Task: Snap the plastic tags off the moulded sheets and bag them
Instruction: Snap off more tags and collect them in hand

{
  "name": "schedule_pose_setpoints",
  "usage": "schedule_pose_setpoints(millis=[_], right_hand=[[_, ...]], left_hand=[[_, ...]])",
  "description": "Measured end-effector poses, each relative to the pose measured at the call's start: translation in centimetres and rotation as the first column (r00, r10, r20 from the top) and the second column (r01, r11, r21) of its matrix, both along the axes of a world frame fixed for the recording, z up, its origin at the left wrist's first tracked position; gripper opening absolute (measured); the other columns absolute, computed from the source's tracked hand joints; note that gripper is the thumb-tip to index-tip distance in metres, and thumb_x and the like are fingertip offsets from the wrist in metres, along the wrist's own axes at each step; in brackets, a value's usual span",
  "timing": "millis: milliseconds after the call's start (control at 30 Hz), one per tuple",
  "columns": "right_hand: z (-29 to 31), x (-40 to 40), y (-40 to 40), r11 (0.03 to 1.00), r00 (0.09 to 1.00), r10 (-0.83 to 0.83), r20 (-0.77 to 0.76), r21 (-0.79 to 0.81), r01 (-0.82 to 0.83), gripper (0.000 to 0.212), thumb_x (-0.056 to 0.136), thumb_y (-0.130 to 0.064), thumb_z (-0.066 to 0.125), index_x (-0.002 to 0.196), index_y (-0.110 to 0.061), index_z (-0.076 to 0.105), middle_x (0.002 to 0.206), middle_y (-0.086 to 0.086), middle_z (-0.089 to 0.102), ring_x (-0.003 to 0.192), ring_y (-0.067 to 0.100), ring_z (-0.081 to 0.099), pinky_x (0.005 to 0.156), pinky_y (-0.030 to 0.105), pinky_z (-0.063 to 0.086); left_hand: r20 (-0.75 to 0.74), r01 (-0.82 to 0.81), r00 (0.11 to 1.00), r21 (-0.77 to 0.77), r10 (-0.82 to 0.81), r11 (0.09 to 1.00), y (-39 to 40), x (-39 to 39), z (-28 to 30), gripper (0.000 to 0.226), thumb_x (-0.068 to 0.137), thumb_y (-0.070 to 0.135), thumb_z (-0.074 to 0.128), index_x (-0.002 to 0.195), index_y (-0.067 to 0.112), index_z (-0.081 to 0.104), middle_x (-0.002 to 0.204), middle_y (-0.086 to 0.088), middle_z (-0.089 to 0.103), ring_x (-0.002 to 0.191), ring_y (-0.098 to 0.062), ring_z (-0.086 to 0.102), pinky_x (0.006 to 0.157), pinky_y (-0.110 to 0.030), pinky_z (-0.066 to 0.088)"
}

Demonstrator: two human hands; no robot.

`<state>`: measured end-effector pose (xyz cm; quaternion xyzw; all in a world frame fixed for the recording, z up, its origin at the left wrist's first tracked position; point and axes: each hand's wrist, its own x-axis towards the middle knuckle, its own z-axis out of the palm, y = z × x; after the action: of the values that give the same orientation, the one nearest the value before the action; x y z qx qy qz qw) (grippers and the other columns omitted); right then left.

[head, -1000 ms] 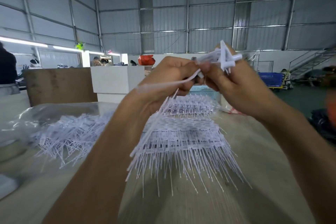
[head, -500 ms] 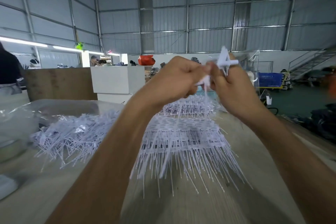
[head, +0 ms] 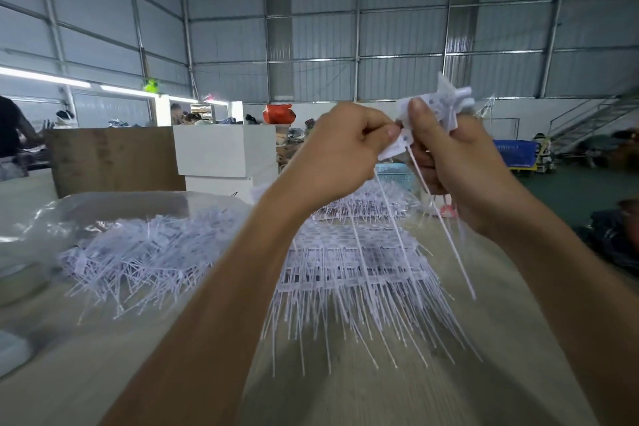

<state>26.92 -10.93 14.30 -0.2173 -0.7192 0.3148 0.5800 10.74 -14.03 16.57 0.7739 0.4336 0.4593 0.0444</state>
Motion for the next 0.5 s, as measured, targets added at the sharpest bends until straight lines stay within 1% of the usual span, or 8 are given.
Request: schedule_pose_setpoints(millis=[100,167,200,233,300,367,433,500], right_hand=[[0.0,-0.4,-0.1,0.995,0.995,-0.097,0.024,0.031,0.096,0.037,0.104,-0.044,0.049,0.072,-0.025,0.051,0.052,-0.011,0.033,0.046,0.006,0.028,0.041,0.018,0.026],[0.2,-0.3,-0.4,0.992,0.992,-0.122,0.037,0.041,0.12,0.033,0.104,-0.041,0.05,0.077,-0.021,0.053,0.056,-0.006,0.037,0.048,0.006,0.031,0.043,0.018,0.028],[0.2,-0.2,-0.4,0.993,0.993,-0.114,0.043,0.027,0.113,0.033,0.103,-0.04,0.051,0.078,-0.02,0.054,0.057,-0.004,0.039,0.049,0.007,0.033,0.044,0.019,0.029],[0.2,-0.2,-0.6,0.995,0.993,-0.103,0.054,0.01,0.103,0.033,0.103,-0.04,0.051,0.077,-0.021,0.056,0.058,-0.003,0.04,0.049,0.007,0.034,0.044,0.019,0.03],[-0.1,-0.2,-0.8,0.995,0.989,-0.099,0.115,0.003,0.099,0.038,0.103,-0.04,0.051,0.067,-0.031,0.061,0.056,-0.006,0.042,0.046,0.005,0.036,0.044,0.019,0.032],[-0.4,-0.6,-1.0,0.999,0.984,-0.028,0.174,-0.019,0.032,0.043,0.103,-0.04,0.05,0.062,-0.034,0.06,0.055,-0.006,0.038,0.044,0.007,0.032,0.042,0.02,0.029],[-0.4,-0.8,-1.1,0.994,0.987,0.079,0.143,-0.082,-0.068,0.037,0.102,-0.042,0.052,0.069,-0.027,0.054,0.058,-0.002,0.032,0.048,0.011,0.024,0.042,0.022,0.023],[-0.3,-0.8,-0.9,0.991,0.987,0.098,0.123,-0.098,-0.086,0.031,0.102,-0.043,0.053,0.08,-0.021,0.055,0.061,0.001,0.032,0.05,0.012,0.023,0.043,0.022,0.022]], left_hand=[[0.105,0.001,0.994,0.034,-0.005,0.999,0.3,0.2,-0.1,0.017,0.1,0.023,0.061,0.099,0.011,0.073,0.086,-0.007,0.071,0.055,-0.013,0.067,0.06,-0.026,0.055],[0.186,0.066,0.98,0.041,-0.072,0.997,0.1,0.3,0.0,0.008,0.098,0.019,0.063,0.101,0.012,0.067,0.089,-0.005,0.07,0.055,-0.017,0.066,0.057,-0.03,0.057],[0.209,0.086,0.973,0.048,-0.094,0.995,0.1,0.3,0.0,0.006,0.098,0.017,0.063,0.101,0.012,0.063,0.09,-0.005,0.069,0.054,-0.017,0.065,0.054,-0.028,0.056],[0.214,0.098,0.971,0.057,-0.108,0.994,0.1,0.3,0.0,0.005,0.098,0.015,0.062,0.102,0.012,0.06,0.09,-0.005,0.068,0.054,-0.015,0.064,0.053,-0.026,0.054],[0.2,0.115,0.971,0.079,-0.128,0.99,0.2,0.2,-0.1,0.006,0.099,0.01,0.059,0.103,0.013,0.057,0.093,-0.004,0.065,0.056,-0.009,0.061,0.054,-0.025,0.052],[0.183,0.133,0.971,0.114,-0.152,0.985,0.3,-0.1,-0.1,0.012,0.098,0.002,0.055,0.102,0.013,0.055,0.094,-0.003,0.061,0.057,-0.009,0.054,0.053,-0.024,0.046],[0.168,0.163,0.967,0.17,-0.192,0.972,0.4,-0.3,-0.1,0.018,0.097,-0.005,0.054,0.099,0.013,0.054,0.09,-0.003,0.059,0.059,-0.024,0.051,0.054,-0.03,0.044],[0.166,0.181,0.961,0.214,-0.219,0.96,0.2,-0.3,-0.1,0.02,0.095,-0.007,0.055,0.096,0.013,0.054,0.09,-0.005,0.06,0.071,-0.04,0.056,0.063,-0.046,0.052]])
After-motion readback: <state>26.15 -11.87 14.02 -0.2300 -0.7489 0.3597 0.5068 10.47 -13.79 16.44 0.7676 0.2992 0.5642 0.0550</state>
